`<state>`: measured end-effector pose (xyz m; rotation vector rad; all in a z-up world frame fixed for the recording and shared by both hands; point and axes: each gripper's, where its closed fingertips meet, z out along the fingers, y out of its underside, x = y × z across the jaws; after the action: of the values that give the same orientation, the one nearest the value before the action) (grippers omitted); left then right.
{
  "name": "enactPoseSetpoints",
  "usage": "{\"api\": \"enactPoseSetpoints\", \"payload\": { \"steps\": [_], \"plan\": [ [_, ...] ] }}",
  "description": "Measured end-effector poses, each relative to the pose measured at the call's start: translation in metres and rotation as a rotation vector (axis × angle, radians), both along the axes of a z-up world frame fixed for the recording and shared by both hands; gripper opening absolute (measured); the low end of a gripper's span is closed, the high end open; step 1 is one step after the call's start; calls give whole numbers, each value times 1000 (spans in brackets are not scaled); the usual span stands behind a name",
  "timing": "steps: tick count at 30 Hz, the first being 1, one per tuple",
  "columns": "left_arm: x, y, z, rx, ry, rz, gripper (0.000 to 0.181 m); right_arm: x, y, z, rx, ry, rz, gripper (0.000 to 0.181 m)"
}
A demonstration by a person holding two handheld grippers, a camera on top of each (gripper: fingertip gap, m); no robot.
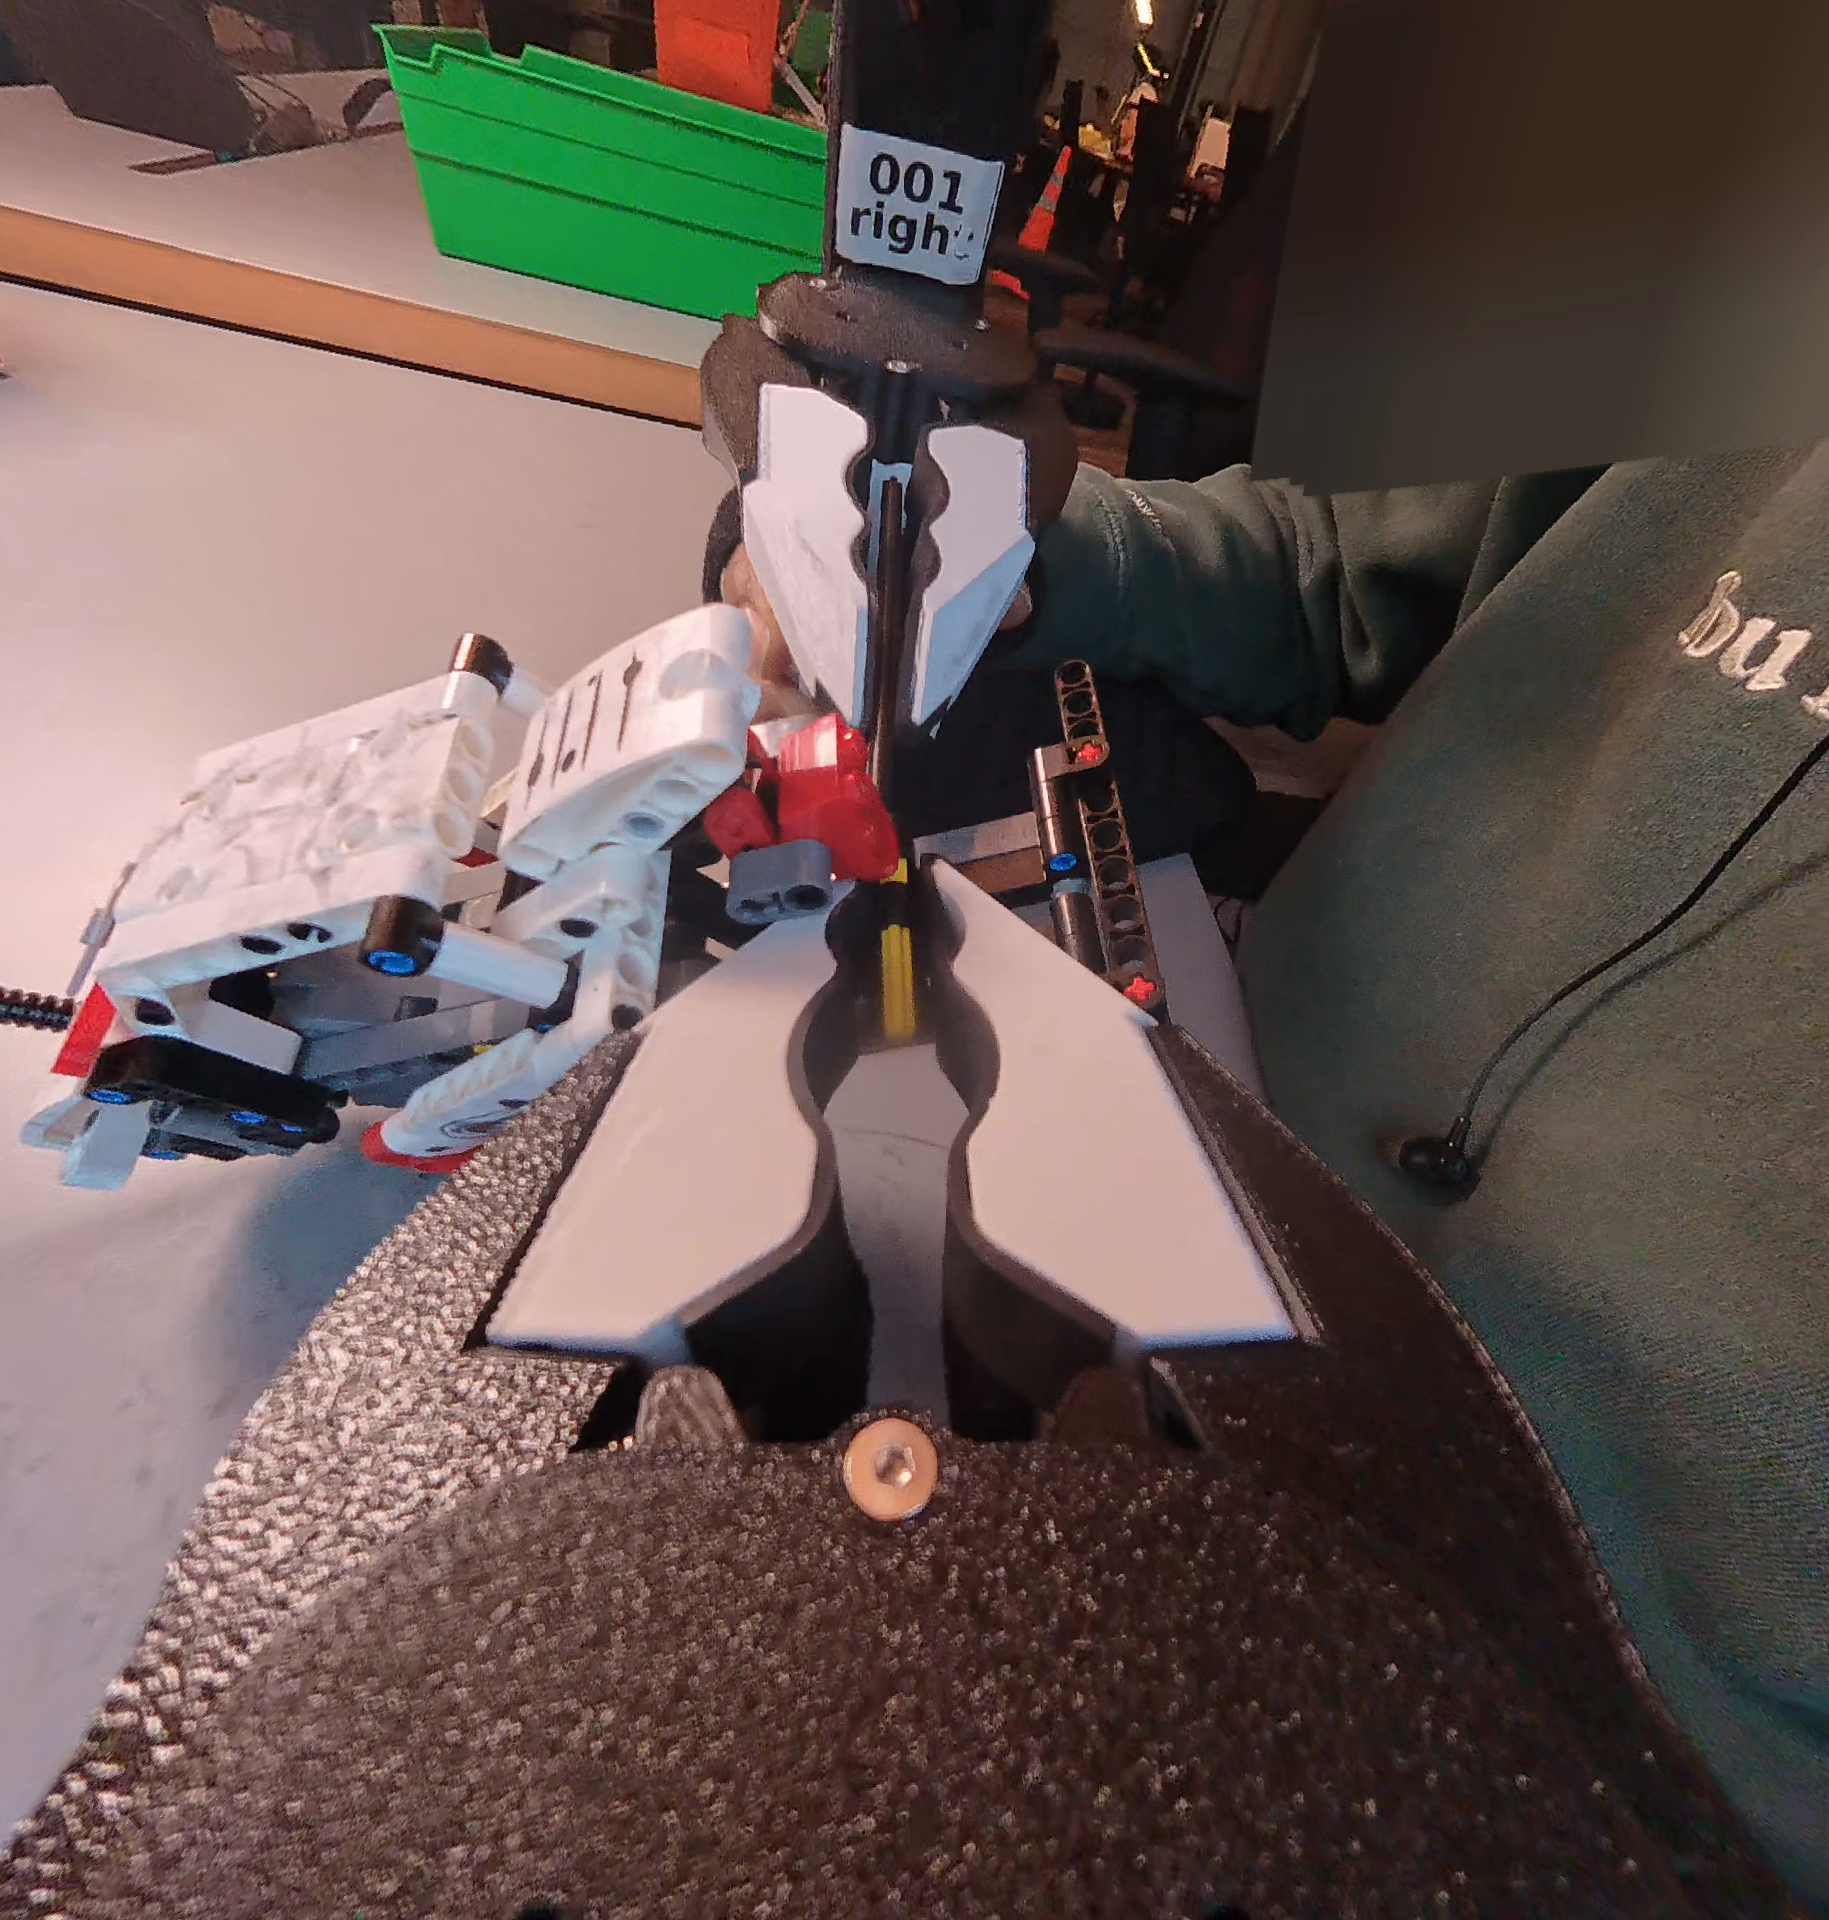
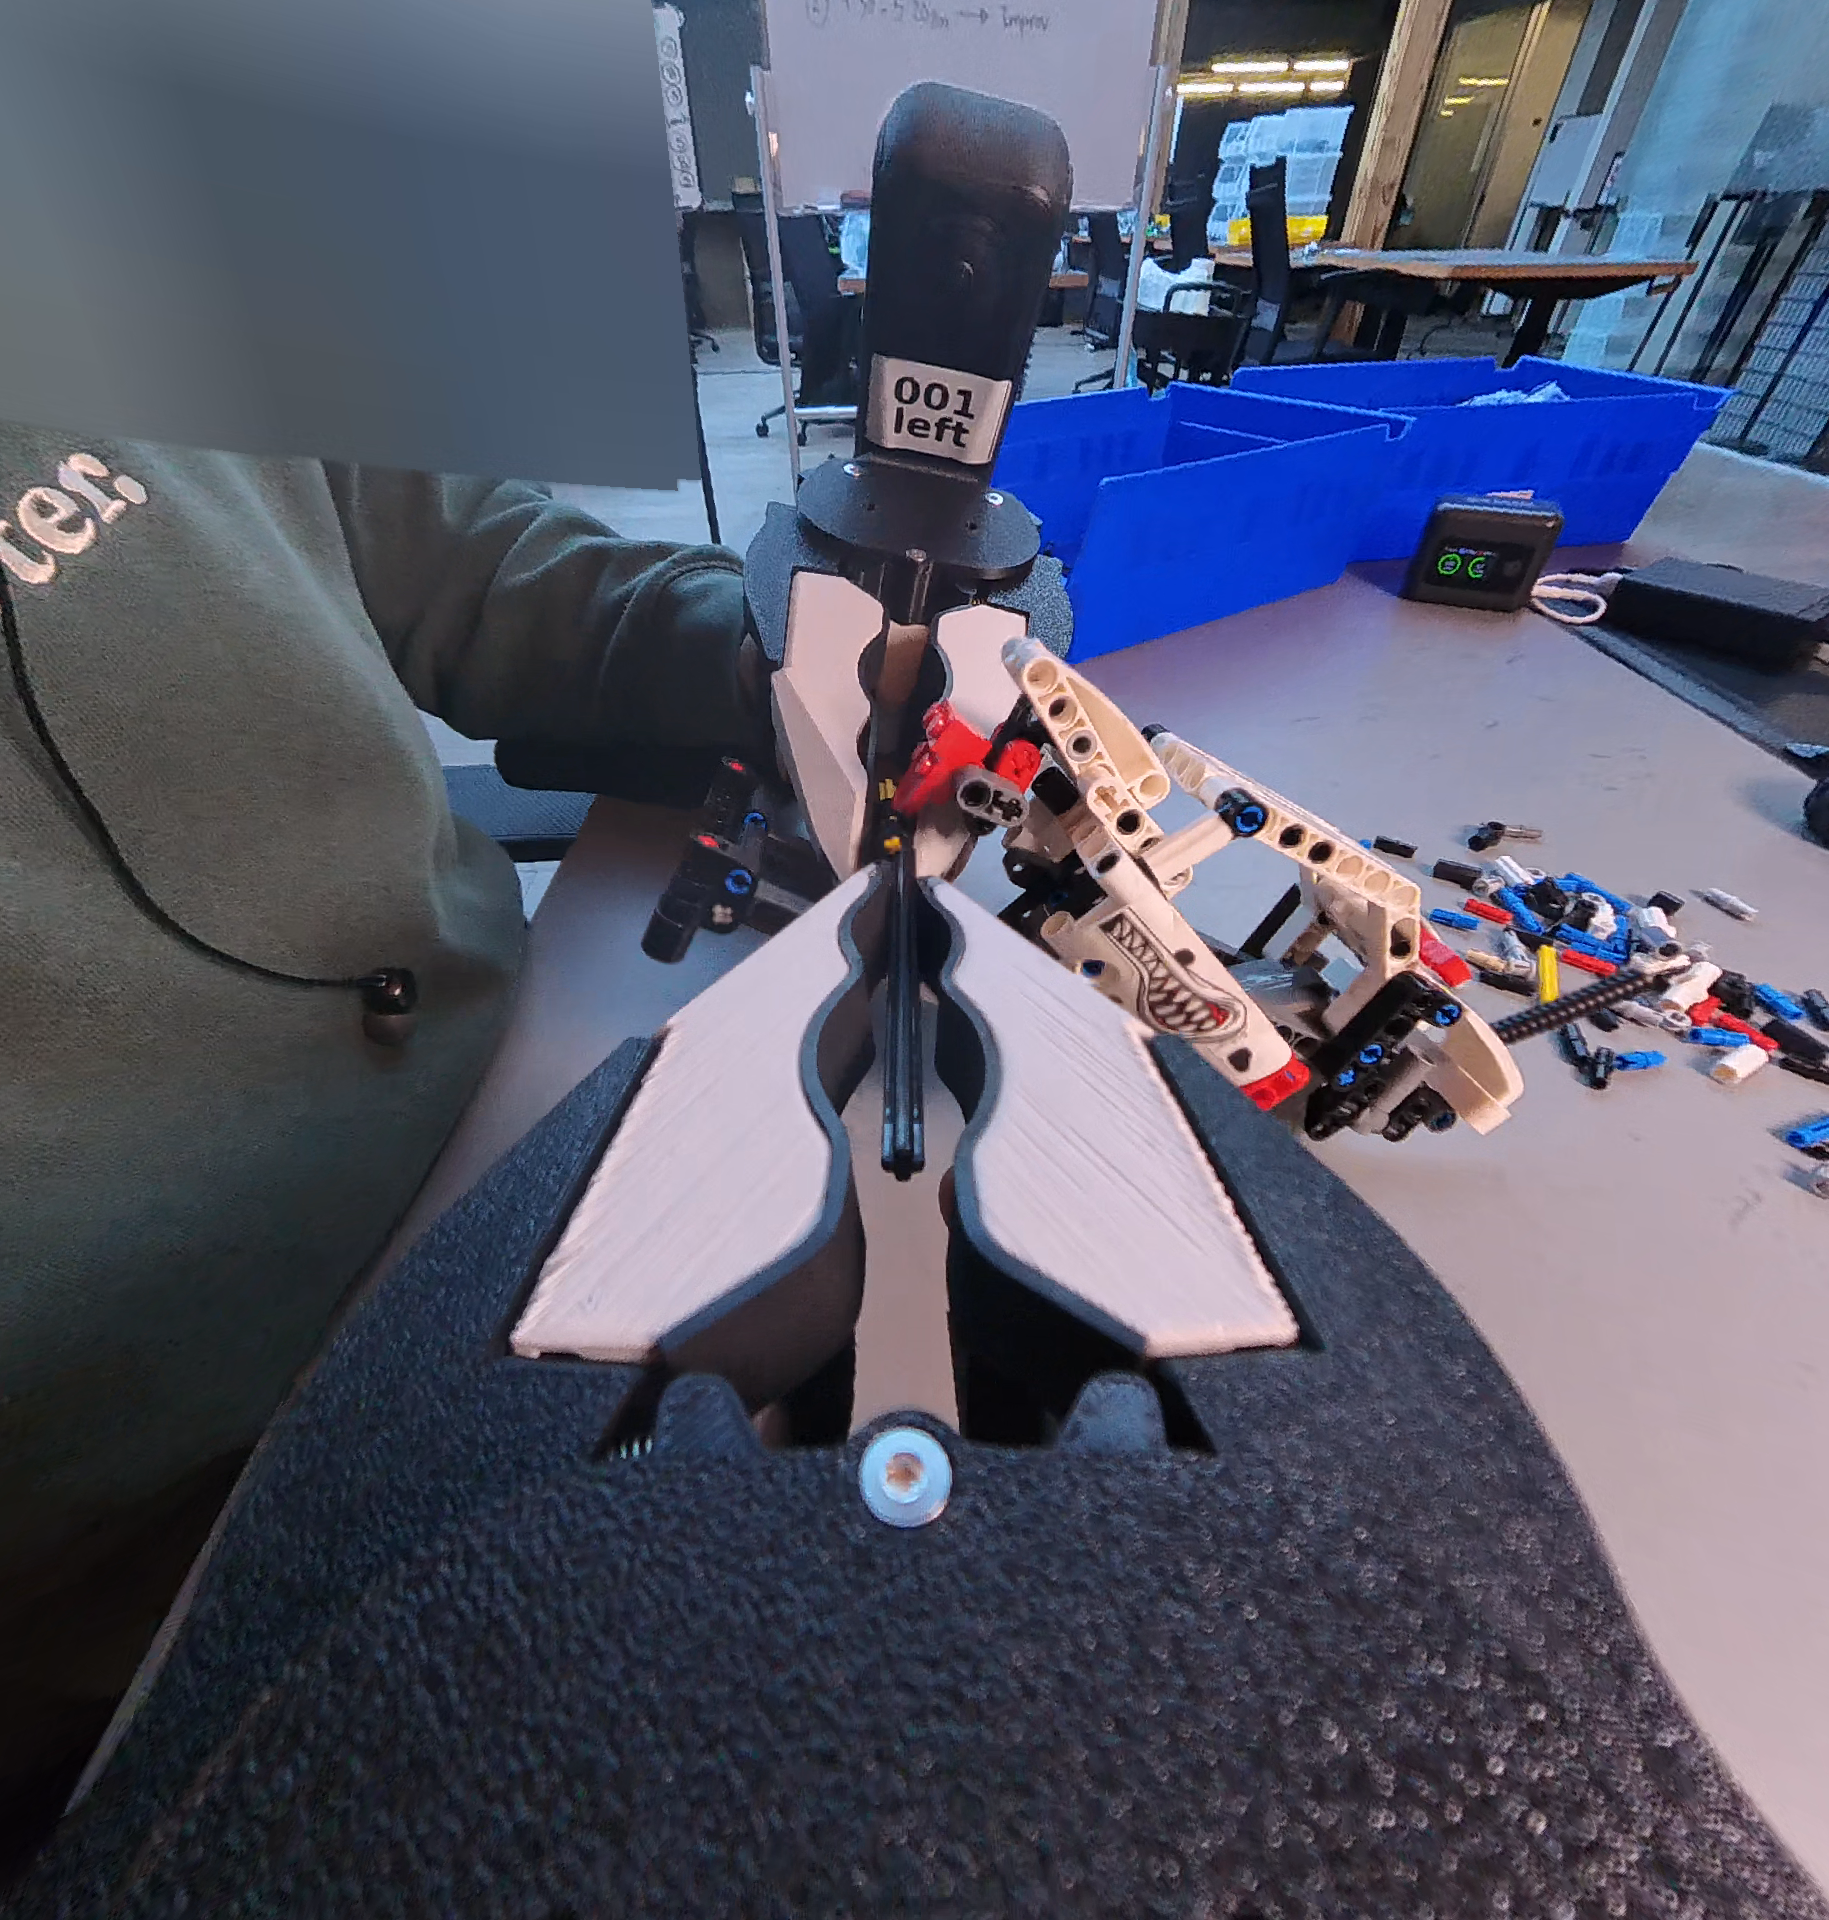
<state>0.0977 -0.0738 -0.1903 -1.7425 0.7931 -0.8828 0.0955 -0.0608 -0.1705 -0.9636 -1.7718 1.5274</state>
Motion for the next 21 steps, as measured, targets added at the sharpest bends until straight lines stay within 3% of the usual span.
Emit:
{"api": "enactPoseSetpoints", "payload": {
  "steps": [21],
  "plan": [
    [-2,-6,-13,-73,36,-24,5,-2,-9,-12,130,-33,31,1]
  ]
}}
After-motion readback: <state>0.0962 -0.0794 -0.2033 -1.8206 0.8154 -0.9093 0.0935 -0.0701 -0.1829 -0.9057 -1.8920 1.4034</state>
